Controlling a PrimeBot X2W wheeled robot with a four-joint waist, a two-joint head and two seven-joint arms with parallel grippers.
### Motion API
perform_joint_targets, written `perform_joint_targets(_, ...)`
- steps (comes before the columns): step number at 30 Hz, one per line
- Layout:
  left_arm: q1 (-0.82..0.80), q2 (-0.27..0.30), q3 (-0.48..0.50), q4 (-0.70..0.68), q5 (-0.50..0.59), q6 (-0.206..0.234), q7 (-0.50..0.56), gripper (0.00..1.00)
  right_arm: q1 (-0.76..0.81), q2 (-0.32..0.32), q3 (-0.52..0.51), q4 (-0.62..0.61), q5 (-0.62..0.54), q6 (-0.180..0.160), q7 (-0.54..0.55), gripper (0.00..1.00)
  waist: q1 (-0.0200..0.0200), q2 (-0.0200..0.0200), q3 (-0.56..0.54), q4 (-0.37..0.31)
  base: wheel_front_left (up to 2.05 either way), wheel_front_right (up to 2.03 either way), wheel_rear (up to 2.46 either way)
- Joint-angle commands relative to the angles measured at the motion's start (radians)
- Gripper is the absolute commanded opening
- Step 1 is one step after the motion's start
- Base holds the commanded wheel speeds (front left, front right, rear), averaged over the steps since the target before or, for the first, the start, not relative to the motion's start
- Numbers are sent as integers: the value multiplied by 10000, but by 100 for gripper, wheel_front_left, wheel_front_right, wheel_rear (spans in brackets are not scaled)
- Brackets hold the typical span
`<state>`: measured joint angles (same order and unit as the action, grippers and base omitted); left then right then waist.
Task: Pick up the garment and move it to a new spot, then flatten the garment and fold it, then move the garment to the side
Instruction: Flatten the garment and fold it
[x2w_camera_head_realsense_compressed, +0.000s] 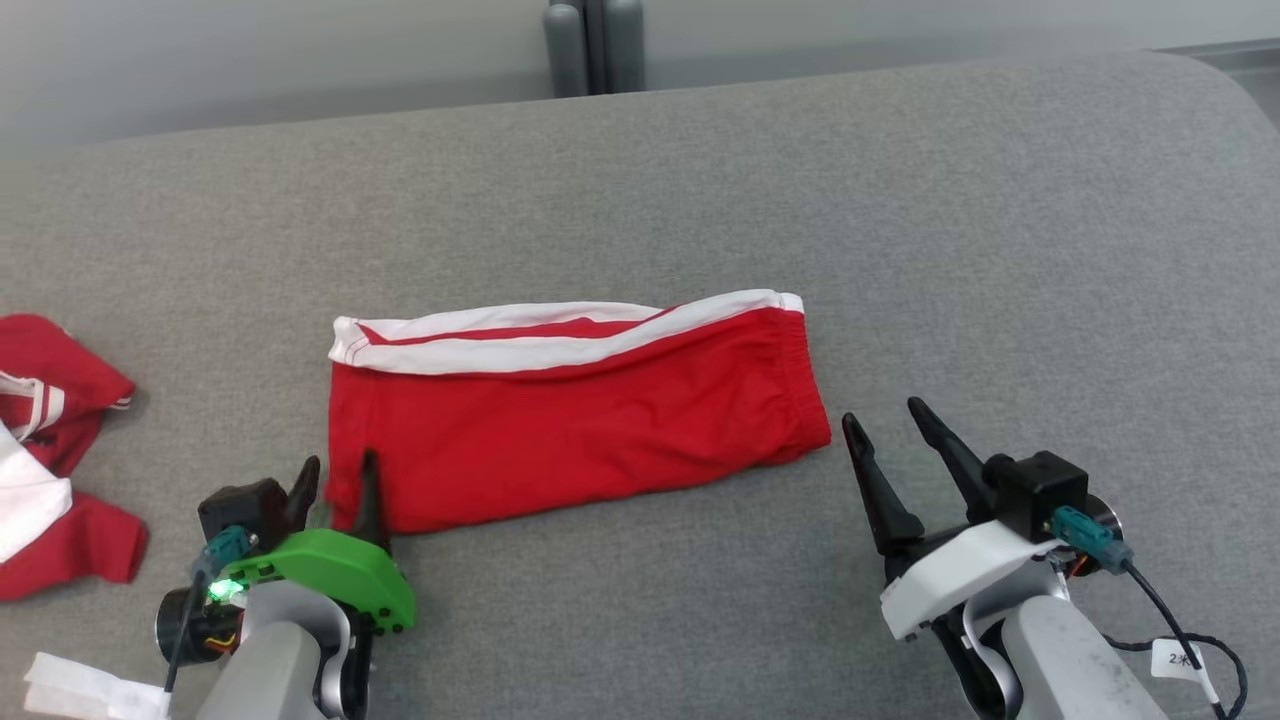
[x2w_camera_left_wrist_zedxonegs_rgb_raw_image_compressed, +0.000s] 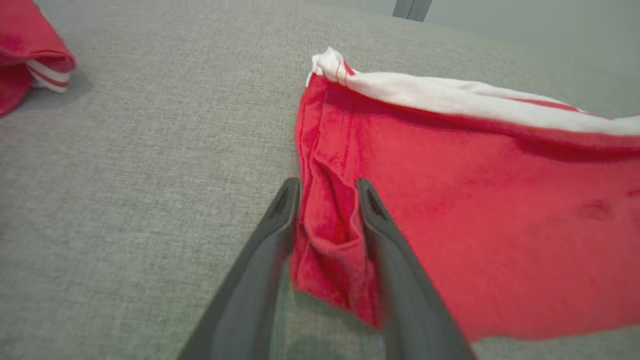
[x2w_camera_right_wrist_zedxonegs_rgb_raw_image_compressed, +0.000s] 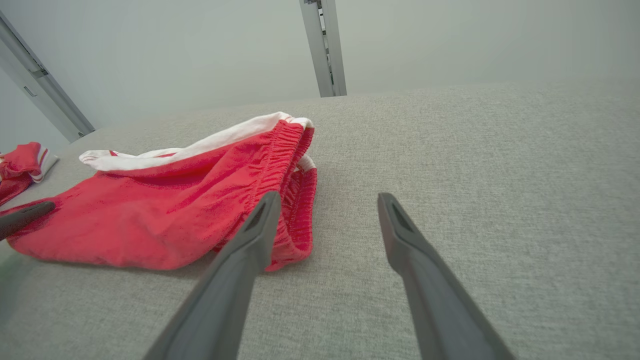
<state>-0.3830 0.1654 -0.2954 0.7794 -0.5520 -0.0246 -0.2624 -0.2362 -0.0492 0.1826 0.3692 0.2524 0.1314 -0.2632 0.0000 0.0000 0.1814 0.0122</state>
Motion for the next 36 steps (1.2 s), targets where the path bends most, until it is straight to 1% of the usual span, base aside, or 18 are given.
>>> perform_joint_targets(1,260,-97,152,-278,208,81,-31,100,-184,-35,74,10,-177,-15,-20,100,0,0,-32,195,0,0,0)
perform_joint_targets(6,534,-374,470,-896,843,-21,-32,100,-797,-35,427,320,-569,-15,-19,100,0,0,105,495,0,0,0)
perform_joint_targets(13,524,-702,767,-1414,1593,-336,-20,100,-1574,-38,1,1667,-1445,-15,-19,100,0,0,391,1018,0,0,0)
perform_joint_targets(17,551,-806,939,-1446,1819,-506,-20,100,-1856,-40,-81,2554,-1526,-15,-19,100,0,0,558,1225,0,0,0)
perform_joint_targets(22,619,-944,1137,-1387,2093,-652,-20,100,-2017,-43,-106,3656,-1065,-15,1,100,0,0,739,1374,0,0,0)
perform_joint_targets(23,608,-963,1166,-1385,2123,-691,-20,100,-2000,-40,-55,3811,-869,-15,4,85,0,0,770,1392,0,0,0)
perform_joint_targets(24,598,-983,1199,-1375,2184,-721,-20,100,-1974,-37,47,3977,-669,-15,30,41,0,0,796,1409,0,0,0)
perform_joint_targets(25,589,-999,1227,-1378,2213,-731,-20,100,-1970,-35,147,4070,-486,-15,61,22,0,0,818,1421,0,0,0)
perform_joint_targets(26,576,-1016,1262,-1383,2258,-752,-20,100,-1963,-31,235,4155,-245,-15,67,0,0,0,842,1430,0,0,0)
perform_joint_targets(29,561,-1036,1380,-1418,2332,-801,-20,100,-1904,-9,445,4193,250,-18,73,0,0,0,872,1416,0,0,0)
perform_joint_targets(32,599,-1061,1505,-1445,2441,-856,-20,100,-1855,-29,384,4110,522,-17,72,0,0,0,865,1354,0,0,0)
perform_joint_targets(36,664,-1084,1631,-1449,2582,-892,-21,100,-1849,-93,-159,3911,411,-30,47,0,0,0,806,1223,0,0,0)
